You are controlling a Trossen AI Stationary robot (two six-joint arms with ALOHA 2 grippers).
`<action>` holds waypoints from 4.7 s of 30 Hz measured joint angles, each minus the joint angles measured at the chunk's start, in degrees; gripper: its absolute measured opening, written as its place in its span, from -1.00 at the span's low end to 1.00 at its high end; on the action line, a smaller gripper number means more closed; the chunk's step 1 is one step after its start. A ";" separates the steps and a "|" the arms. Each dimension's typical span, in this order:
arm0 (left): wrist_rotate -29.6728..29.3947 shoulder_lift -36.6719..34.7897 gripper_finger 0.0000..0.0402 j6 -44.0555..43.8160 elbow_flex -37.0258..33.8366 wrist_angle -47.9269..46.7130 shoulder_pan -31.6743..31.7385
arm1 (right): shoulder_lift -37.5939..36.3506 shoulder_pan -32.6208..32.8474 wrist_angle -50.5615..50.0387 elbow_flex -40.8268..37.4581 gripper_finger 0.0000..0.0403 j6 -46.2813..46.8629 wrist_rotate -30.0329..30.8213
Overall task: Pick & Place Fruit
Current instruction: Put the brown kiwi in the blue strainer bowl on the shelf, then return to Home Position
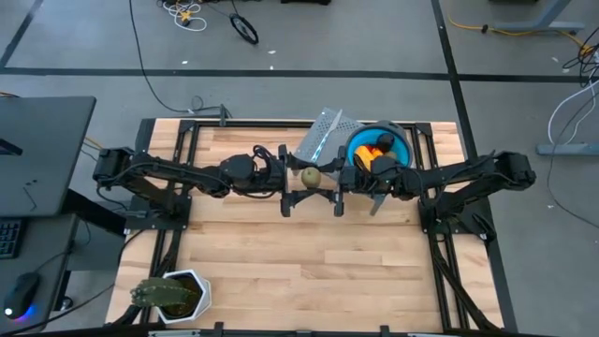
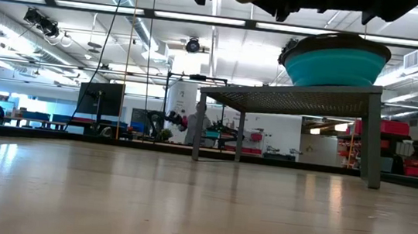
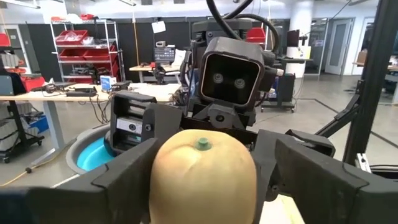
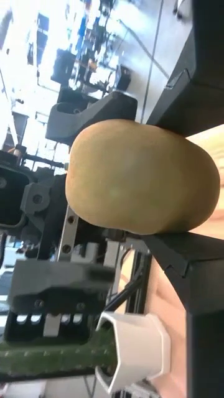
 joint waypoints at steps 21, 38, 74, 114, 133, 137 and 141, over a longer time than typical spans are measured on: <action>-8.55 -7.51 0.85 2.10 -0.03 -13.00 -0.04 | -11.81 0.16 -16.72 -0.07 0.12 -1.81 12.34; -13.61 -7.45 0.85 1.88 0.00 -14.94 -0.04 | -24.11 0.37 -43.33 -0.04 0.12 9.11 38.15; -13.63 -7.43 0.85 1.88 0.00 -15.41 -0.04 | -24.13 -2.01 -47.62 -0.04 0.47 11.56 42.49; -11.75 -7.39 0.85 0.82 0.00 -19.27 -0.04 | -14.87 -1.77 -15.16 -2.56 0.19 7.55 -0.81; -12.35 -4.57 0.30 3.42 -0.07 -15.60 0.07 | -14.86 -1.84 -15.31 -2.56 -0.01 7.46 0.52; -12.32 -3.71 0.24 3.15 0.09 -13.00 0.08 | -14.91 -1.84 -15.41 -2.56 -0.01 7.43 5.29; -12.48 -2.89 0.13 3.35 0.01 -13.19 -0.17 | -14.89 -1.84 -15.37 -2.56 -0.06 8.36 6.51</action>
